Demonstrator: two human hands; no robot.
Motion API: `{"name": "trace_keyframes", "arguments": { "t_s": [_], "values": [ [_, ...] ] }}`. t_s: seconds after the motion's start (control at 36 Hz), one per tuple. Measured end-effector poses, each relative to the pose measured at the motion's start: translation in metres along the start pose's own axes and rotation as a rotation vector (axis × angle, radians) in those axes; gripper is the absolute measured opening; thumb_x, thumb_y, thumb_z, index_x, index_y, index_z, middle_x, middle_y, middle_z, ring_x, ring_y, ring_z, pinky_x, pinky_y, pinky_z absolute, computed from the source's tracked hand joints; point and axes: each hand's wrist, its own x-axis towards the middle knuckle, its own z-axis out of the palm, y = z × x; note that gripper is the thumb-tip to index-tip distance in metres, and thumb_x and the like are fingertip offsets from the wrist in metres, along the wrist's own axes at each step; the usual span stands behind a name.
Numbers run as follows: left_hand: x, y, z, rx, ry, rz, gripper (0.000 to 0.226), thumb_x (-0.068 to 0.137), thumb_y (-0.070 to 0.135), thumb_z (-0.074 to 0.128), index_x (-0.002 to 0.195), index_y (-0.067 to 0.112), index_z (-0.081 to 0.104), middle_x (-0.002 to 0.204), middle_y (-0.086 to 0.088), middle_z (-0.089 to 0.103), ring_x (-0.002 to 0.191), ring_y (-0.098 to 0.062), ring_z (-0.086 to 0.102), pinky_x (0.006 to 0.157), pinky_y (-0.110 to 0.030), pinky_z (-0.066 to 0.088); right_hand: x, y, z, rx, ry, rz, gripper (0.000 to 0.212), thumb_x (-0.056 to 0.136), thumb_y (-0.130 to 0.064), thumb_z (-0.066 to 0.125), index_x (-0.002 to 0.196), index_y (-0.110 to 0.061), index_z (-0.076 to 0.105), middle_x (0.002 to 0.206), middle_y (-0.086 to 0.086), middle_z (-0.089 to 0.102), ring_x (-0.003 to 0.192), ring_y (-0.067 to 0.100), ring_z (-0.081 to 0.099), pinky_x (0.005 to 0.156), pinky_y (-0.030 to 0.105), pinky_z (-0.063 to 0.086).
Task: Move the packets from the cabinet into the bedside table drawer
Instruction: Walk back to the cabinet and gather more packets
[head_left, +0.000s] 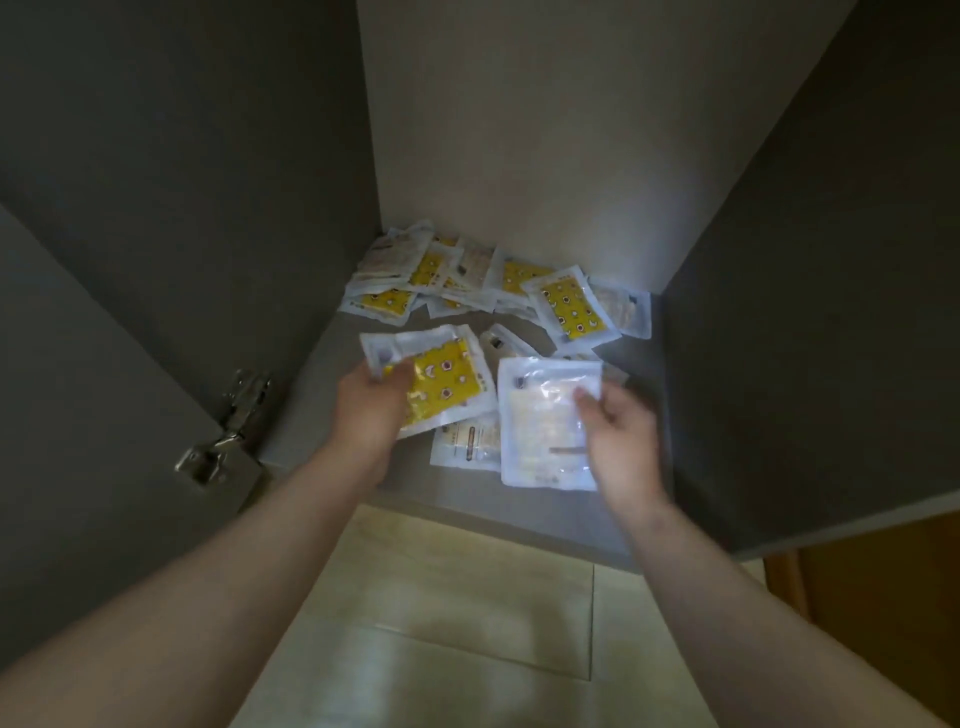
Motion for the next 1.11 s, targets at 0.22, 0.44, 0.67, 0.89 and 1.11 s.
{"name": "trace_keyframes", "arguments": {
  "t_s": [0.22,0.44,0.67,0.89,1.11],
  "values": [
    [0.039,-0.017,0.034,0.983,-0.341,0.222,0.098,0.083,0.053,0.061,0.15,0.03,-0.008,0.158,-0.004,-0.015,0.145,-0.028,-0.012,0.118,-0.048,0.004,0.052,0.0,0.001,-0.761,-0.154,0.153,0.1,0.077,-0.053,0.068,0.15,-0.033,0.002,0.159,0.003,-0.009,0.145,0.032,0.0,0.117,0.051,0.01],
    [0.035,-0.053,0.029,1.412,-0.494,0.436,0.076,0.089,0.067,0.025,0.145,0.039,-0.018,0.155,0.001,-0.027,0.14,-0.026,-0.029,0.113,-0.048,-0.014,0.035,0.03,0.032,-0.981,-0.365,0.056,0.069,0.091,-0.064,0.027,0.148,-0.042,-0.006,0.155,0.0,-0.027,0.142,0.028,-0.025,0.114,0.049,-0.014],
    [0.023,-0.071,-0.017,1.498,-0.567,0.845,0.125,0.049,0.087,0.024,0.151,0.017,0.003,0.157,0.002,-0.003,0.143,-0.015,-0.016,0.114,-0.04,-0.008,0.001,0.037,0.034,-1.011,-0.414,-0.098,0.065,0.092,-0.061,0.026,0.149,-0.041,0.004,0.158,0.0,-0.018,0.143,0.02,-0.022,0.114,0.04,-0.013],
    [0.004,-0.099,-0.035,1.38,-0.37,1.098,0.117,0.049,0.061,0.078,0.145,0.018,0.026,0.146,-0.008,0.037,0.134,-0.029,0.028,0.109,-0.047,0.02,-0.032,0.035,0.034,-0.877,-0.343,-0.073,0.061,0.094,-0.056,0.019,0.148,-0.04,-0.005,0.157,-0.004,-0.021,0.143,0.019,-0.022,0.115,0.038,-0.011],
    [0.016,-0.085,-0.011,1.542,-0.428,1.085,0.106,0.054,0.085,0.05,0.143,0.03,0.032,0.143,-0.008,0.044,0.129,-0.037,0.043,0.091,-0.059,0.041,0.048,0.016,0.037,-0.922,-0.413,-0.035,0.051,0.101,-0.033,0.028,0.148,-0.04,0.011,0.159,-0.011,-0.004,0.145,0.027,-0.012,0.116,0.043,0.0]
  ]
}}
